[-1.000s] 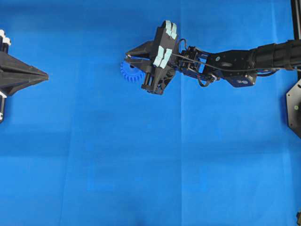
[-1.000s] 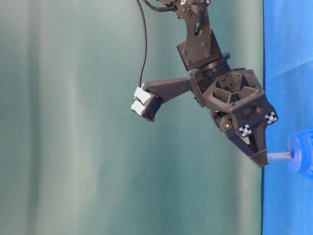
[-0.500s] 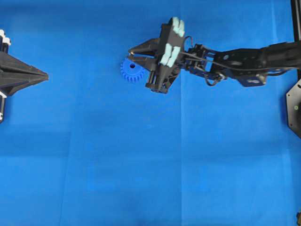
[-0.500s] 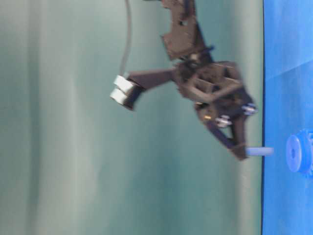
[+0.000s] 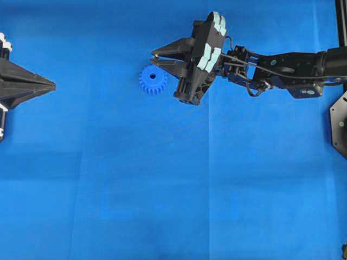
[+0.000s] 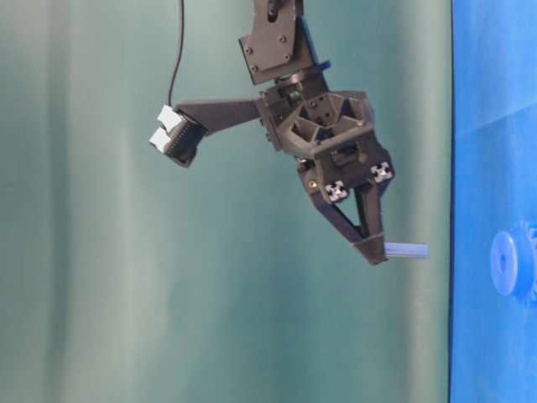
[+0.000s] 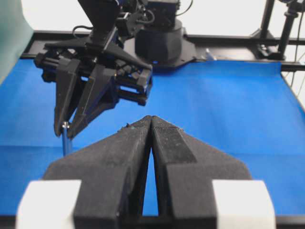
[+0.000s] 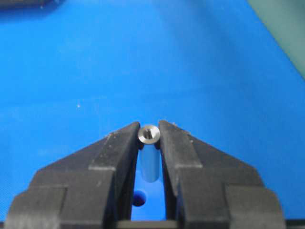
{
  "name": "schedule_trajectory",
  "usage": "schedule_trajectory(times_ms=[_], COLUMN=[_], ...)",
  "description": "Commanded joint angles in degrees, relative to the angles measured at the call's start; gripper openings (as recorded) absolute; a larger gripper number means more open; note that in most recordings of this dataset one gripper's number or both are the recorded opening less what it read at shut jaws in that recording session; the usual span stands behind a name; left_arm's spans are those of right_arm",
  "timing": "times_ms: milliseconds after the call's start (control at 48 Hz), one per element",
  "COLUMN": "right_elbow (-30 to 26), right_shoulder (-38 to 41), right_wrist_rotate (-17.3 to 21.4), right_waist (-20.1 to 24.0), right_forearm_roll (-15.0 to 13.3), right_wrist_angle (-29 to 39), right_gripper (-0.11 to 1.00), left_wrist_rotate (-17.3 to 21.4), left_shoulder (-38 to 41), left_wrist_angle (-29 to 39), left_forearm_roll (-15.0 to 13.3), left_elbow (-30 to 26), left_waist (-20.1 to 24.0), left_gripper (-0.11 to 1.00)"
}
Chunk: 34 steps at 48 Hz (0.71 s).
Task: Insert the shaft placed at a random location into the center hole of the small gear at another random location.
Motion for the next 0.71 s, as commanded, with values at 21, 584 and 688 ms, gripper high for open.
schedule_trajectory(times_ms=[21,584,688], right_elbow=[-1.85,-2.99,-2.99], right_shoulder=[1.05,7.91,8.09], right_wrist_rotate=[0.7,3.08,3.08], right_waist=[0.26,0.62,0.62], right_forearm_roll=[0.18,1.49,1.58], right_wrist_angle=[-0.53,-3.25,-3.25], right_gripper=[0.05,0.05,0.05], left_wrist_rotate=[0.0,0.0,0.0], left_shoulder=[0.26,0.26,0.26], left_wrist_angle=[-0.35,-0.26,-0.35], left_forearm_roll=[-0.09,-0.09,0.0], left_elbow=[-0.79,-0.79,-0.7], left_waist=[0.18,0.18,0.18], left_gripper=[0.0,0.0,0.0])
